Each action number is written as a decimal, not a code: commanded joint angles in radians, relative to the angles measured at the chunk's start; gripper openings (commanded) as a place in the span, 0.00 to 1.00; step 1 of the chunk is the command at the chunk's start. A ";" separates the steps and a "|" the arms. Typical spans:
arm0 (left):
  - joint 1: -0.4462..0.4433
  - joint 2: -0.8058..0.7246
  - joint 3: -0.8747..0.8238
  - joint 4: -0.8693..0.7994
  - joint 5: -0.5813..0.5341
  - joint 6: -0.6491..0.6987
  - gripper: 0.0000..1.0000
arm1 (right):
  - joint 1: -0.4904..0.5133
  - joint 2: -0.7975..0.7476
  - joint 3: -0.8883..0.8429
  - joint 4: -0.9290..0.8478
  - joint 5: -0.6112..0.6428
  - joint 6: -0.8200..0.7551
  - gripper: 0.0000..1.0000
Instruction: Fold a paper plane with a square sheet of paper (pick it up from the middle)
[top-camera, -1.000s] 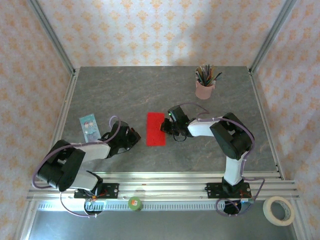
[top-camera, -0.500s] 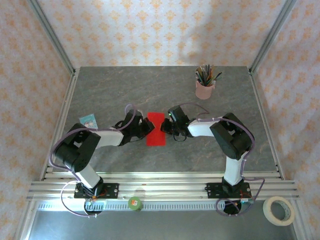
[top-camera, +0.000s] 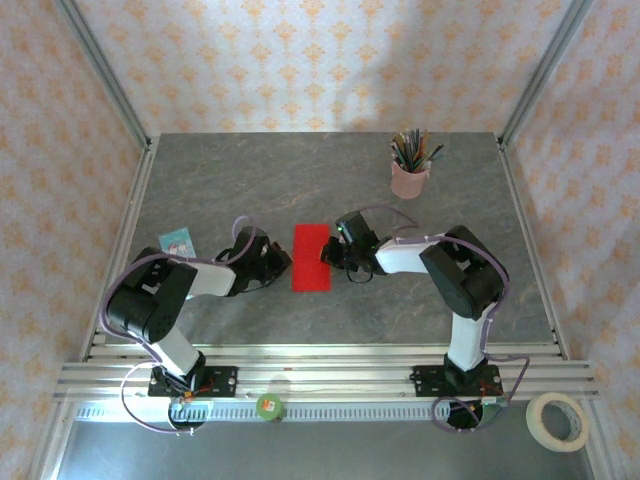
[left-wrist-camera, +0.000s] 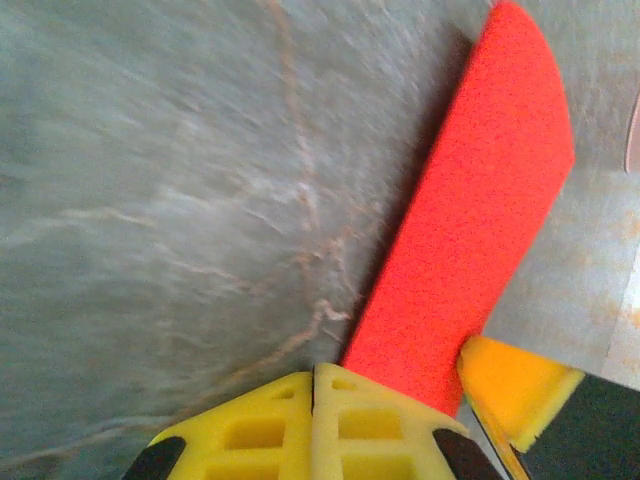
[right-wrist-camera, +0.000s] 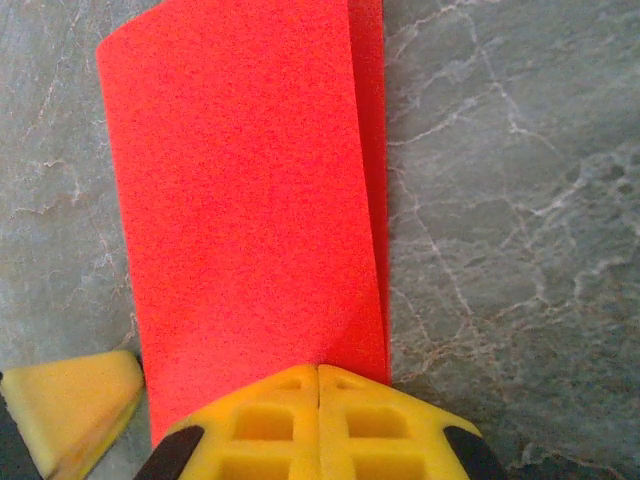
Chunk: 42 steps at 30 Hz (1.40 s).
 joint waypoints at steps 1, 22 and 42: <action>0.049 -0.046 -0.016 -0.132 -0.084 0.057 0.00 | -0.022 0.186 -0.087 -0.345 0.252 -0.041 0.00; 0.001 0.001 0.200 -0.129 0.138 0.167 0.22 | -0.054 -0.203 0.069 -0.194 -0.017 -0.019 0.32; -0.012 0.237 0.363 -0.287 0.017 0.182 0.23 | -0.067 -0.257 -0.174 -0.073 -0.187 0.097 0.38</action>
